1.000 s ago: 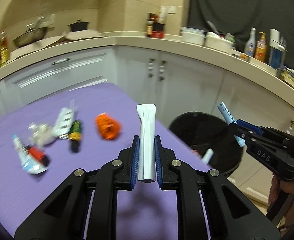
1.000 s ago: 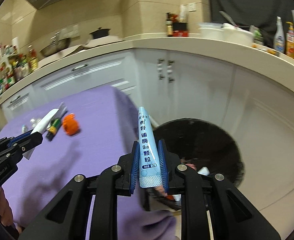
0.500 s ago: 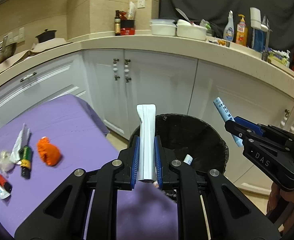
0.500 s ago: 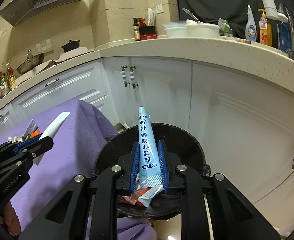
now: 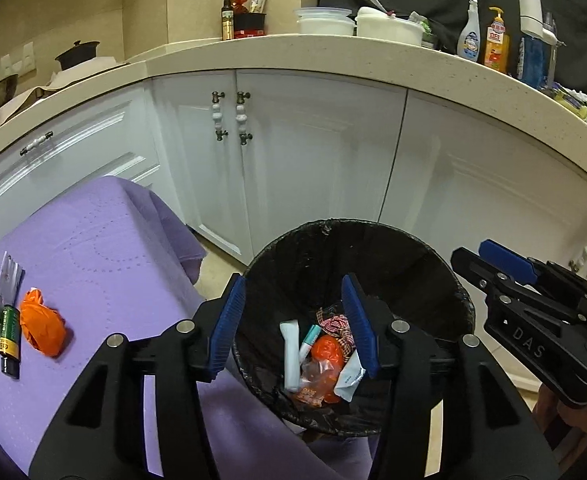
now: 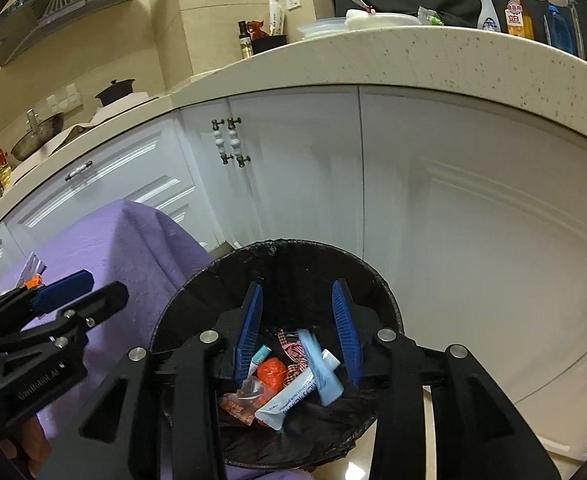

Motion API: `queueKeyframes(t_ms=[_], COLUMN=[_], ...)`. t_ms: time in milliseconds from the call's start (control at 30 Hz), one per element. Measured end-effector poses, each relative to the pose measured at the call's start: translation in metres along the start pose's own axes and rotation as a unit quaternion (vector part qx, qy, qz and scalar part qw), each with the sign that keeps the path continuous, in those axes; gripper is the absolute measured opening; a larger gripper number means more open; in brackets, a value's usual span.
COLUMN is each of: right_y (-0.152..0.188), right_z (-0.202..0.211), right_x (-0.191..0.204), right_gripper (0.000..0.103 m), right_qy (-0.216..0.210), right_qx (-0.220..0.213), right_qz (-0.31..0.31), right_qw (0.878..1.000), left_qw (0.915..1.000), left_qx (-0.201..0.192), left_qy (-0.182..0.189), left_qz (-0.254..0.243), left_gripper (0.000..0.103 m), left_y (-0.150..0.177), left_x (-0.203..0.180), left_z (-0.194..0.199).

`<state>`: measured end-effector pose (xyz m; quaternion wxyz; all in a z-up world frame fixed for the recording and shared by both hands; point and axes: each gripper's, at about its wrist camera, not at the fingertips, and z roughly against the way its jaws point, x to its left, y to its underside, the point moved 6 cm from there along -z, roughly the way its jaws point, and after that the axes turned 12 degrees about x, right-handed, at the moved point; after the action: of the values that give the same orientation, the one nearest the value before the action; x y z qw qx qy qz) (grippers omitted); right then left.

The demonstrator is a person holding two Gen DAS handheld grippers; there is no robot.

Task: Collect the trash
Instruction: 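Carry both tubes over the black bin and open both tools, then grasp the white-blue toothpaste tube with the left tool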

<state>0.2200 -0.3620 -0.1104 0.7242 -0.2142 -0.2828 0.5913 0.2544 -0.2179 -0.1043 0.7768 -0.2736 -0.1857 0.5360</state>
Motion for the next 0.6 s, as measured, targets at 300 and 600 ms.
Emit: queueKeyframes(t_ms=[300, 600], right_y=[0.004, 0.011], right_z=[0.008, 0.013], right_x=[0.022, 0.089], right_gripper=[0.04, 0.04], right_qy=[-0.015, -0.065], right_qx=[0.001, 0.006], right_qz=[0.015, 0.064], right_qw=[1.0, 0.996], left_qw=[0.9995, 0.9943], left_qx=[-0.007, -0.014], left_qy=[-0.016, -0.066], left_qz=[0.028, 0.083], left_gripper=[0.053, 0.053], left_y=[0.011, 0.044], left_x=[0.029, 0.098], left_z=[0.024, 0.066])
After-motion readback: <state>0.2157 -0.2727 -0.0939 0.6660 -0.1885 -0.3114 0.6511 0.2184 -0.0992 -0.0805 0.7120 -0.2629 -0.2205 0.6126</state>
